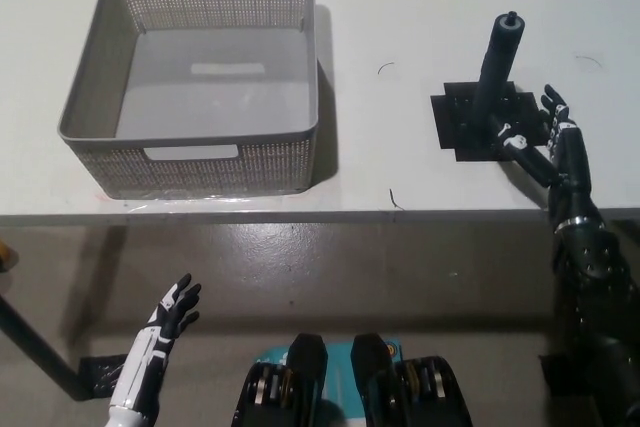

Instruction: Use the right hand to pick up a electric screw driver and put it into a container on the left side

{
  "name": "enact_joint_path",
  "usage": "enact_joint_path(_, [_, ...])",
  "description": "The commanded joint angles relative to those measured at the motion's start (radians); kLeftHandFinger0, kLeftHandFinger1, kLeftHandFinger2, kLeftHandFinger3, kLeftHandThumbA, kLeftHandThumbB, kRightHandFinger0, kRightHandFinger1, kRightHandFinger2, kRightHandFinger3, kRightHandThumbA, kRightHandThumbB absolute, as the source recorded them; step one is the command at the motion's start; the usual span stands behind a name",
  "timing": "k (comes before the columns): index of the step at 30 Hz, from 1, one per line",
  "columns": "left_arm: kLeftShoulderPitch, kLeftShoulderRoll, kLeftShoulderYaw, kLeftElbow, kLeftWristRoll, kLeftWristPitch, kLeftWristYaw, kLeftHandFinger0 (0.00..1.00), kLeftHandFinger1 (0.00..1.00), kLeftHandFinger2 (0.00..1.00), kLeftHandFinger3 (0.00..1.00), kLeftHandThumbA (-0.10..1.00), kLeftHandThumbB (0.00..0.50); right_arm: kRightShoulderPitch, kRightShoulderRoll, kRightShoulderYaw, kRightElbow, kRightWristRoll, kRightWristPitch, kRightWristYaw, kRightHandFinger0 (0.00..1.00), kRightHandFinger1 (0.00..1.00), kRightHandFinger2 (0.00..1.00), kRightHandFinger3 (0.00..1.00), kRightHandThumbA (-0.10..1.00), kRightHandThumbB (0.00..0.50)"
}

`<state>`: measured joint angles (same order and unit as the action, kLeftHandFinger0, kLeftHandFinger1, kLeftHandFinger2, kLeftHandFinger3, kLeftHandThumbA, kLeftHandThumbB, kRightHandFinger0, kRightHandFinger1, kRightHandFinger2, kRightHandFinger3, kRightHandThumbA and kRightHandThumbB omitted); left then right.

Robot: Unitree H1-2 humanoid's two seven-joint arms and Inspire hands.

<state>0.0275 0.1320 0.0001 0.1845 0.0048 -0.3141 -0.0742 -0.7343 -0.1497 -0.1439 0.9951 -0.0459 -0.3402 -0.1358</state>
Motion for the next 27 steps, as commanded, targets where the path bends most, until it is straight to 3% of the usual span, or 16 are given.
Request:
enact_joint_path(1, [-0.008,0.006,0.004,-0.008,-0.037,-0.049,-0.022,1.0,1.0,1.0,1.0,1.0,0.131,-0.081,-0.023,0.0,0.052,0.019,-0.056,-0.01,1.0,1.0,1.0,1.0,0.88,0.5])
enact_joint_path(10, [-0.002,0.007,0.004,-0.009,-0.063,-0.047,-0.042,1.0,1.0,1.0,1.0,1.0,0.13,-0.129,-0.031,0.015,0.121,0.001,-0.058,-0.038,1.0,1.0,1.0,1.0,0.86,0.483])
enact_joint_path(27, [-0.009,0.012,0.0,-0.01,-0.054,-0.05,-0.048,1.0,1.0,1.0,1.0,1.0,0.148,-0.166,-0.009,0.043,0.081,0.0,-0.058,-0.033,1.0,1.0,1.0,1.0,0.85,0.5])
